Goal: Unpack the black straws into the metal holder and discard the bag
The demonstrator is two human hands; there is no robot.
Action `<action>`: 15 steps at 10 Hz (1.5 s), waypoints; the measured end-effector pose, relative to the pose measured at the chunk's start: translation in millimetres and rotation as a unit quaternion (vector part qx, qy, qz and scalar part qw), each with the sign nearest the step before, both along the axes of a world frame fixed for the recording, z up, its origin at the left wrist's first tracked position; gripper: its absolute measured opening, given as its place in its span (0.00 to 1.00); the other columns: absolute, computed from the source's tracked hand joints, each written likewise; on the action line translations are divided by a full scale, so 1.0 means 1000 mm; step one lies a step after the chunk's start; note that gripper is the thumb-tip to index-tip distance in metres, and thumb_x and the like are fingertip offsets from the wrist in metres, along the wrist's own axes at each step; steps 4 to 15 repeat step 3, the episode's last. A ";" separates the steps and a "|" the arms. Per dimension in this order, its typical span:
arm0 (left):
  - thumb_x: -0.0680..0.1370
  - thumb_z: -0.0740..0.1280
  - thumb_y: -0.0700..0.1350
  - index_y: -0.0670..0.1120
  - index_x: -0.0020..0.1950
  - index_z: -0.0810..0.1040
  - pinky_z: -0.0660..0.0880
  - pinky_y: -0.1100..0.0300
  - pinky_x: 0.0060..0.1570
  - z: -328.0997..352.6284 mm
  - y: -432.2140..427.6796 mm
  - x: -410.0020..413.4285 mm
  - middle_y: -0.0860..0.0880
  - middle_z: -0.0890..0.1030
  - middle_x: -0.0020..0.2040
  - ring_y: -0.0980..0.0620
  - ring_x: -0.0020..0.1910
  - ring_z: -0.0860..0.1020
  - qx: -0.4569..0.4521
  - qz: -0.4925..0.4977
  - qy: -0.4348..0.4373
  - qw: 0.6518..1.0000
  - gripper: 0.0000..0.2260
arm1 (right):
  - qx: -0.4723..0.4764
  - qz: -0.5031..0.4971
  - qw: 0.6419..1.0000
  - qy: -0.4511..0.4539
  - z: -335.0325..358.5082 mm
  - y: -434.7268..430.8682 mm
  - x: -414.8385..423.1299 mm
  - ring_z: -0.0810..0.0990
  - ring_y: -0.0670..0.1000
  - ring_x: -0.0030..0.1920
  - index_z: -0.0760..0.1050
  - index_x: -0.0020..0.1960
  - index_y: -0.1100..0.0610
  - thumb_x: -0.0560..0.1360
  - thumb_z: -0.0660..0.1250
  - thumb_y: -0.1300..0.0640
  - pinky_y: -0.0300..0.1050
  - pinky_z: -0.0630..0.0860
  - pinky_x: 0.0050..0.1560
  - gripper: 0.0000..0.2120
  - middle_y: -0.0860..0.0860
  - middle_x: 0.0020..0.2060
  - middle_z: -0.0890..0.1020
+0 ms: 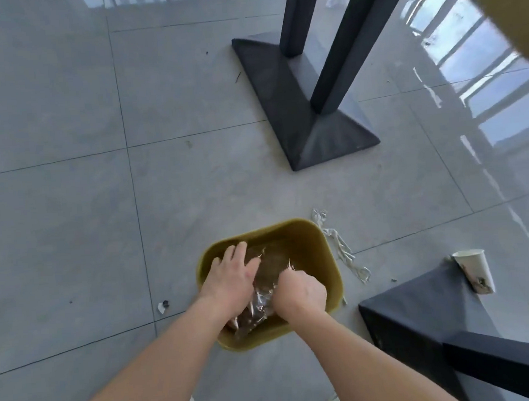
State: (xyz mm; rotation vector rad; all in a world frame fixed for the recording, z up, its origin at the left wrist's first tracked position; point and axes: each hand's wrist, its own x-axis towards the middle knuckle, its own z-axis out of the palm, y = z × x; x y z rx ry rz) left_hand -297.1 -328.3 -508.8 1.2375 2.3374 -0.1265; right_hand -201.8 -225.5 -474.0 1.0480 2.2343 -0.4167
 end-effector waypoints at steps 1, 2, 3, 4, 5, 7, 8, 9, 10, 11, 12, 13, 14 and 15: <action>0.80 0.58 0.47 0.52 0.71 0.69 0.57 0.39 0.73 -0.024 -0.008 0.005 0.43 0.58 0.79 0.40 0.77 0.57 -0.004 -0.015 0.003 1.000 0.19 | 0.008 -0.014 1.000 0.005 -0.025 0.003 -0.006 0.77 0.52 0.33 0.69 0.33 0.51 0.73 0.65 0.58 0.43 0.71 0.32 0.10 0.47 0.30 0.76; 0.80 0.58 0.47 0.51 0.71 0.70 0.55 0.41 0.75 -0.029 -0.014 0.005 0.43 0.60 0.80 0.41 0.78 0.56 0.001 -0.025 -0.006 1.000 0.18 | -0.013 -0.001 1.000 -0.026 -0.038 0.004 -0.011 0.79 0.51 0.33 0.73 0.36 0.50 0.76 0.66 0.55 0.44 0.76 0.33 0.10 0.48 0.33 0.80; 0.81 0.59 0.47 0.50 0.71 0.71 0.55 0.42 0.75 -0.026 -0.020 0.005 0.42 0.61 0.79 0.40 0.78 0.57 0.003 -0.041 0.012 0.999 0.18 | -0.025 0.015 0.999 -0.041 -0.043 0.006 -0.012 0.79 0.51 0.34 0.74 0.37 0.50 0.77 0.65 0.53 0.45 0.76 0.34 0.09 0.48 0.34 0.81; 0.81 0.59 0.47 0.50 0.71 0.71 0.55 0.42 0.75 -0.026 -0.020 0.005 0.42 0.61 0.79 0.40 0.78 0.57 0.003 -0.041 0.012 0.999 0.18 | -0.025 0.015 0.999 -0.041 -0.043 0.006 -0.012 0.79 0.51 0.34 0.74 0.37 0.50 0.77 0.65 0.53 0.45 0.76 0.34 0.09 0.48 0.34 0.81; 0.81 0.59 0.47 0.50 0.71 0.71 0.55 0.42 0.75 -0.026 -0.020 0.005 0.42 0.61 0.79 0.40 0.78 0.57 0.003 -0.041 0.012 0.999 0.18 | -0.025 0.015 0.999 -0.041 -0.043 0.006 -0.012 0.79 0.51 0.34 0.74 0.37 0.50 0.77 0.65 0.53 0.45 0.76 0.34 0.09 0.48 0.34 0.81; 0.81 0.59 0.47 0.50 0.71 0.71 0.55 0.42 0.75 -0.026 -0.020 0.005 0.42 0.61 0.79 0.40 0.78 0.57 0.003 -0.041 0.012 0.999 0.18 | -0.025 0.015 0.999 -0.041 -0.043 0.006 -0.012 0.79 0.51 0.34 0.74 0.37 0.50 0.77 0.65 0.53 0.45 0.76 0.34 0.09 0.48 0.34 0.81; 0.81 0.59 0.47 0.50 0.71 0.71 0.55 0.42 0.75 -0.026 -0.020 0.005 0.42 0.61 0.79 0.40 0.78 0.57 0.003 -0.041 0.012 0.999 0.18 | -0.025 0.015 0.999 -0.041 -0.043 0.006 -0.012 0.79 0.51 0.34 0.74 0.37 0.50 0.77 0.65 0.53 0.45 0.76 0.34 0.09 0.48 0.34 0.81; 0.81 0.59 0.47 0.50 0.71 0.71 0.55 0.42 0.75 -0.026 -0.020 0.005 0.42 0.61 0.79 0.40 0.78 0.57 0.003 -0.041 0.012 0.999 0.18 | -0.025 0.015 0.999 -0.041 -0.043 0.006 -0.012 0.79 0.51 0.34 0.74 0.37 0.50 0.77 0.65 0.53 0.45 0.76 0.34 0.09 0.48 0.34 0.81; 0.81 0.59 0.47 0.50 0.71 0.71 0.55 0.42 0.75 -0.026 -0.020 0.005 0.42 0.61 0.79 0.40 0.78 0.57 0.003 -0.041 0.012 0.999 0.18 | -0.025 0.015 0.999 -0.041 -0.043 0.006 -0.012 0.79 0.51 0.34 0.74 0.37 0.50 0.77 0.65 0.53 0.45 0.76 0.34 0.09 0.48 0.34 0.81; 0.81 0.59 0.47 0.50 0.71 0.71 0.55 0.42 0.75 -0.026 -0.020 0.005 0.42 0.61 0.79 0.40 0.78 0.57 0.003 -0.041 0.012 0.999 0.18 | -0.025 0.015 0.999 -0.041 -0.043 0.006 -0.012 0.79 0.51 0.34 0.74 0.37 0.50 0.77 0.65 0.53 0.45 0.76 0.34 0.09 0.48 0.34 0.81; 0.81 0.59 0.47 0.50 0.71 0.71 0.55 0.42 0.75 -0.026 -0.020 0.005 0.42 0.61 0.79 0.40 0.78 0.57 0.003 -0.041 0.012 0.999 0.18 | -0.025 0.015 0.999 -0.041 -0.043 0.006 -0.012 0.79 0.51 0.34 0.74 0.37 0.50 0.77 0.65 0.53 0.45 0.76 0.34 0.09 0.48 0.34 0.81; 0.81 0.59 0.47 0.50 0.71 0.71 0.55 0.42 0.75 -0.026 -0.020 0.005 0.42 0.61 0.79 0.40 0.78 0.57 0.003 -0.041 0.012 0.999 0.18 | -0.025 0.015 0.999 -0.041 -0.043 0.006 -0.012 0.79 0.51 0.34 0.74 0.37 0.50 0.77 0.65 0.53 0.45 0.76 0.34 0.09 0.48 0.34 0.81; 0.81 0.59 0.47 0.50 0.71 0.71 0.55 0.42 0.75 -0.026 -0.020 0.005 0.42 0.61 0.79 0.40 0.78 0.57 0.003 -0.041 0.012 0.999 0.18 | -0.025 0.015 0.999 -0.041 -0.043 0.006 -0.012 0.79 0.51 0.34 0.74 0.37 0.50 0.77 0.65 0.53 0.45 0.76 0.34 0.09 0.48 0.34 0.81; 0.81 0.59 0.47 0.50 0.71 0.71 0.55 0.42 0.75 -0.026 -0.020 0.005 0.42 0.61 0.79 0.40 0.78 0.57 0.003 -0.041 0.012 0.999 0.18 | -0.025 0.015 0.999 -0.041 -0.043 0.006 -0.012 0.79 0.51 0.34 0.74 0.37 0.50 0.77 0.65 0.53 0.45 0.76 0.34 0.09 0.48 0.34 0.81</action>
